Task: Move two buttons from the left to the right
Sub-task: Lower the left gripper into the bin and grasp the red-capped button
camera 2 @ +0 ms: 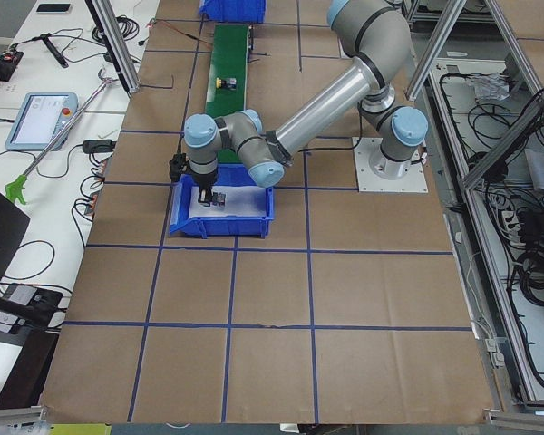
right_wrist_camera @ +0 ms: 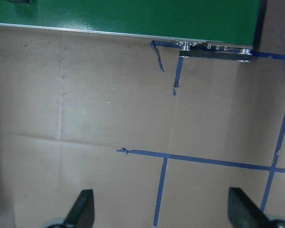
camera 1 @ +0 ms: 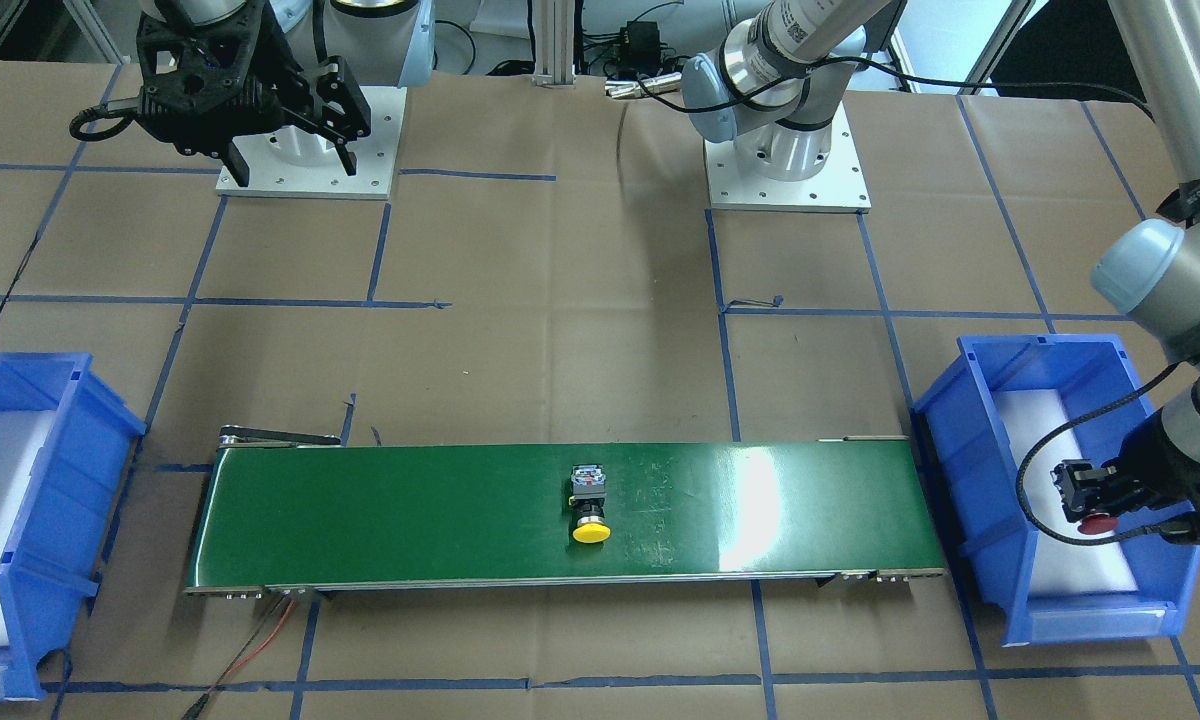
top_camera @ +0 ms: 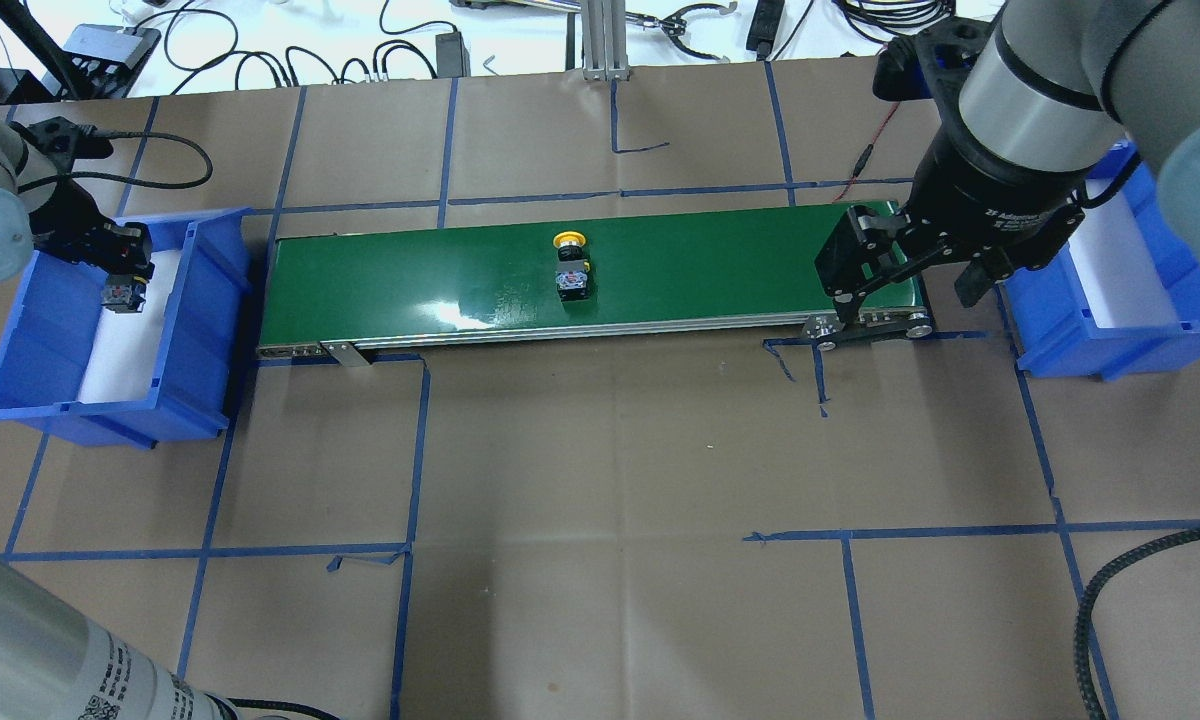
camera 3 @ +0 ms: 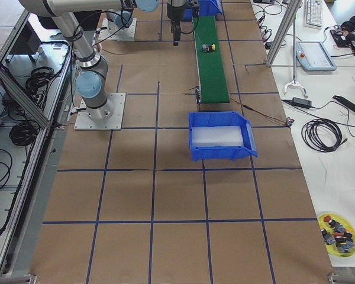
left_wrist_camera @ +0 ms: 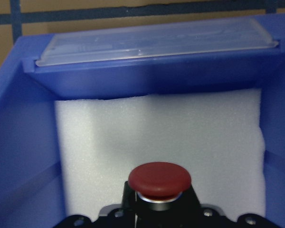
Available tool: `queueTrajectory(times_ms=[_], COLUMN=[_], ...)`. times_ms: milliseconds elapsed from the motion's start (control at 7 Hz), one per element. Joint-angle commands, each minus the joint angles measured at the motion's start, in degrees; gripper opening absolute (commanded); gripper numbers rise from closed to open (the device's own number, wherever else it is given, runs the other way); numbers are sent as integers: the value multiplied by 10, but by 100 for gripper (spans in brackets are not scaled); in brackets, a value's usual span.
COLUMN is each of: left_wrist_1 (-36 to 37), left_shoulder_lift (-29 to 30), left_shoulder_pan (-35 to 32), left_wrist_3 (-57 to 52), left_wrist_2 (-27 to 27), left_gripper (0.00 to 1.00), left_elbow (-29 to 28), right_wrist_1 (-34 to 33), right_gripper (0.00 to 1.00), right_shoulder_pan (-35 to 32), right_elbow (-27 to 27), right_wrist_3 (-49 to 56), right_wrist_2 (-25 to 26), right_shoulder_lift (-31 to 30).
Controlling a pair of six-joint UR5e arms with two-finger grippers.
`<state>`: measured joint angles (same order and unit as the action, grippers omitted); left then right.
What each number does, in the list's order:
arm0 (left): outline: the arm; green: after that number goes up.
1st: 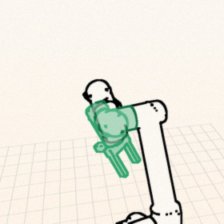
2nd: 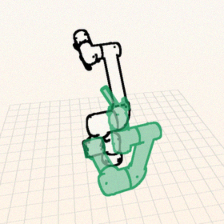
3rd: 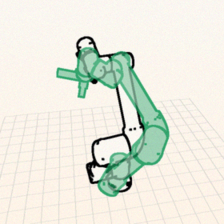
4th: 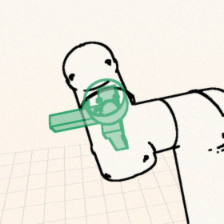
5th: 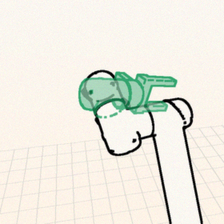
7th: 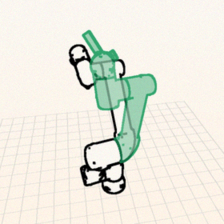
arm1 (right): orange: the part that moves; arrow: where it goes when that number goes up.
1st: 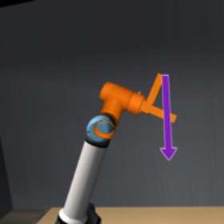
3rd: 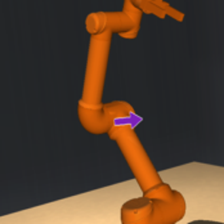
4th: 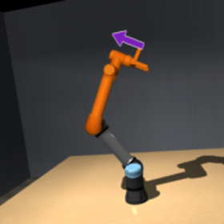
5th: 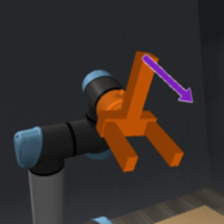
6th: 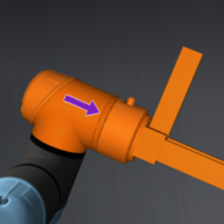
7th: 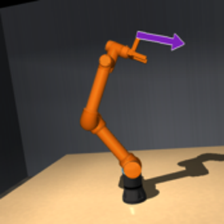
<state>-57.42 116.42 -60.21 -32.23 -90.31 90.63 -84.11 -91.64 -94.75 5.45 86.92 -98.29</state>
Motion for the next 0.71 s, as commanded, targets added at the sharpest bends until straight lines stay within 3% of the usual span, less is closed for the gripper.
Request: queueTrajectory(times_ms=[0, 286, 571], left_wrist_1=[-126, -248, -249], left_shoulder_lift=[-43, -38, -41], left_shoulder_pan=[0, -11, -74], left_wrist_3=[1, 22, 75], left_wrist_2=[-4, -5, -7], left_gripper=[4, 4, 4], left_elbow=[-63, -154, -165], right_wrist_1=[0, 1, 0], right_gripper=[100, 100, 100], right_shoulder_pan=[1, 1, 1], right_elbow=[0, 0, 0], right_wrist_3=[0, 0, 0], right_wrist_2=[0, 0, 0], right_shoulder_lift=[0, 0, 0])
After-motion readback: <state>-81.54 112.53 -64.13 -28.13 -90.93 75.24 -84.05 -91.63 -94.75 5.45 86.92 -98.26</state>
